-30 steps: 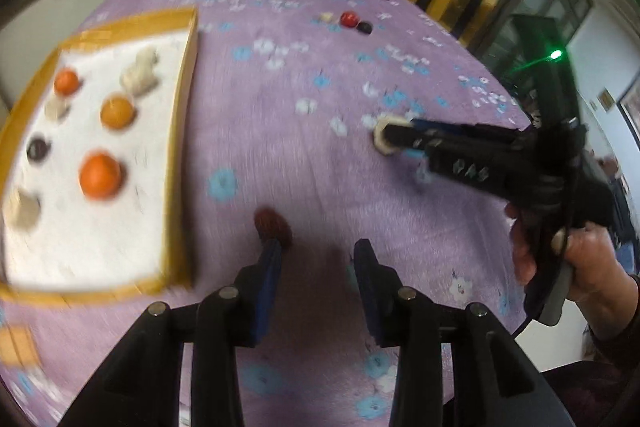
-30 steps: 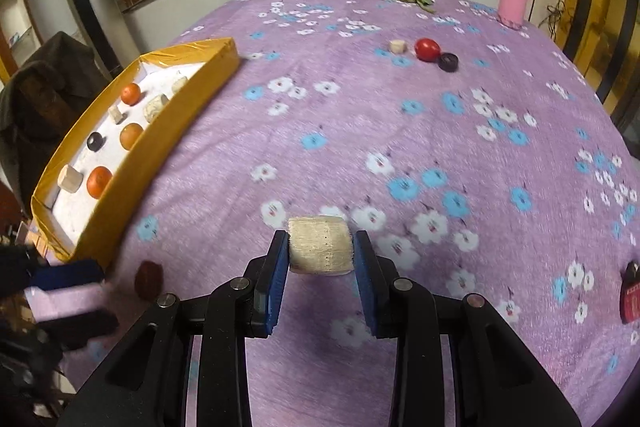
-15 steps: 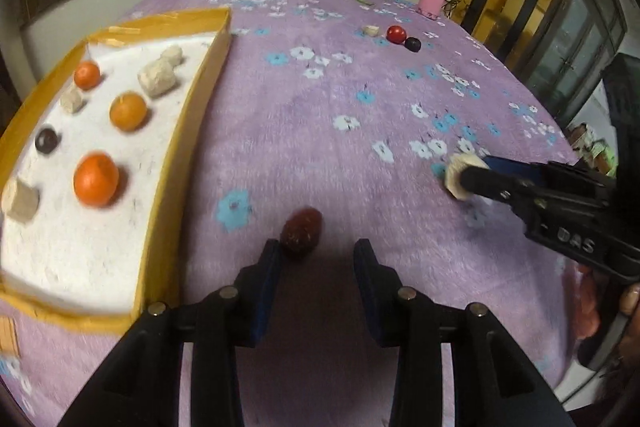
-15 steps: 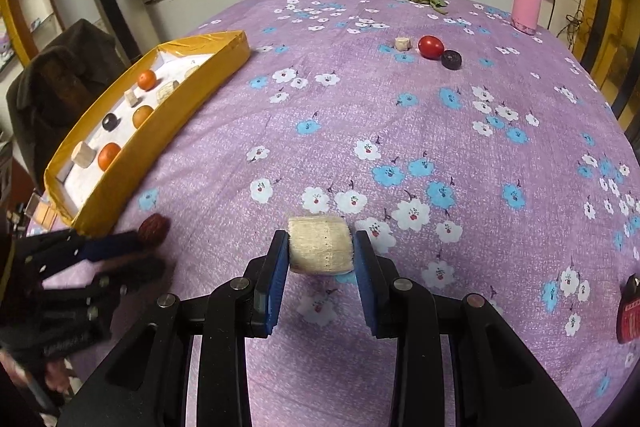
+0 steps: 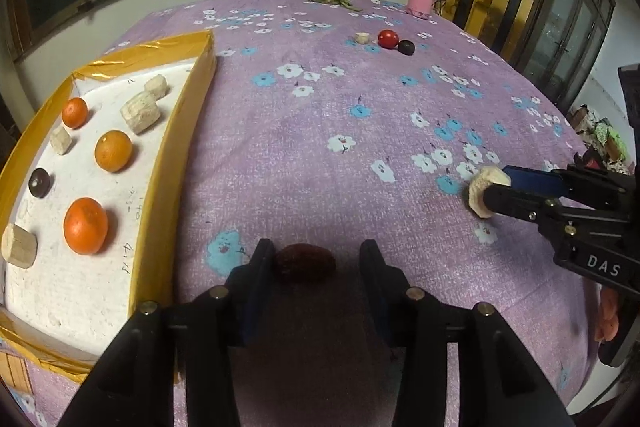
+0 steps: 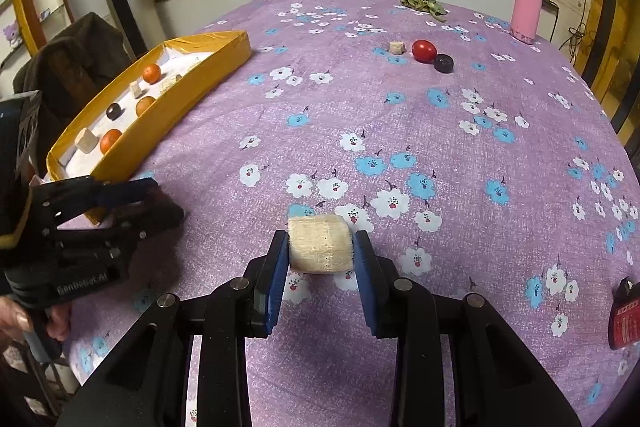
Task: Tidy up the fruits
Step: 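Carry the plum and beige cube toward the tray, then lower the plum and cube into the tray and open both tools, then grasp the red tomato with the left tool while the right tool grasps a dark plum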
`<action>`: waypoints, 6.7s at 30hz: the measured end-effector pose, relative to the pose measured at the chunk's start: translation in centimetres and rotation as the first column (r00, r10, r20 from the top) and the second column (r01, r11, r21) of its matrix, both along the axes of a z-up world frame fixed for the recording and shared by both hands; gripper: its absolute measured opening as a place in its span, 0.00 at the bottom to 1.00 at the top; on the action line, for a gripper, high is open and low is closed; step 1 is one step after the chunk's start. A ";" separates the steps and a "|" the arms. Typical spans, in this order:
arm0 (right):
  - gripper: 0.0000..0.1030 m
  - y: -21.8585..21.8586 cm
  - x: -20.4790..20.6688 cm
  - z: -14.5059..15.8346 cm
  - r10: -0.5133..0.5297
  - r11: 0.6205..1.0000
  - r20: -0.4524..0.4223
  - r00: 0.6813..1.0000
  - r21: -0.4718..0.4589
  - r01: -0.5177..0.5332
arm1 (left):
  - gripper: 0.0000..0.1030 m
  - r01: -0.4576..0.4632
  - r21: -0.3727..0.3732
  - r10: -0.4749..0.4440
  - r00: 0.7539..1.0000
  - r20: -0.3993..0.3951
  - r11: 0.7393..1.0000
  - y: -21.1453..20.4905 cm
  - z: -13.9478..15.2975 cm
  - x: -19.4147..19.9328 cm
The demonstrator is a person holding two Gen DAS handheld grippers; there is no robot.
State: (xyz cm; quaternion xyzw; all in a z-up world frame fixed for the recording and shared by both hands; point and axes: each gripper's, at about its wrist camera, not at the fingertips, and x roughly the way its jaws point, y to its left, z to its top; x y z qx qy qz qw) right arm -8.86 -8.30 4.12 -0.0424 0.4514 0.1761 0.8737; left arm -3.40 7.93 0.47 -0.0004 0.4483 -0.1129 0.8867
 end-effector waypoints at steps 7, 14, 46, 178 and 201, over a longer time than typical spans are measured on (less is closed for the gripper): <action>0.31 0.1 0.0 0.0 -0.001 1.000 0.006 1.000 -0.011 0.001 | 0.45 0.023 0.058 -0.024 1.000 0.006 0.998 -0.5 0.0 0.0; 0.30 0.2 -0.2 0.0 -0.016 1.000 0.006 1.000 -0.012 0.016 | 0.32 -0.001 0.028 0.001 1.000 -0.001 1.000 0.4 0.3 -0.2; 0.30 13.8 2.4 6.0 0.115 0.992 0.068 0.991 0.046 -0.118 | 0.33 -0.155 -0.080 0.162 0.983 0.087 0.985 14.8 7.5 -0.5; 0.19 -10.2 20.8 -0.1 -0.252 0.963 0.017 0.968 0.107 0.248 | 0.93 -0.036 0.097 0.039 0.999 -0.029 0.995 -10.2 5.6 20.6; 0.26 -15.4 17.2 -1.3 -0.340 0.927 -0.032 0.940 0.159 0.341 | 0.33 0.010 -0.002 -0.010 0.997 -0.072 1.000 -15.1 2.1 26.1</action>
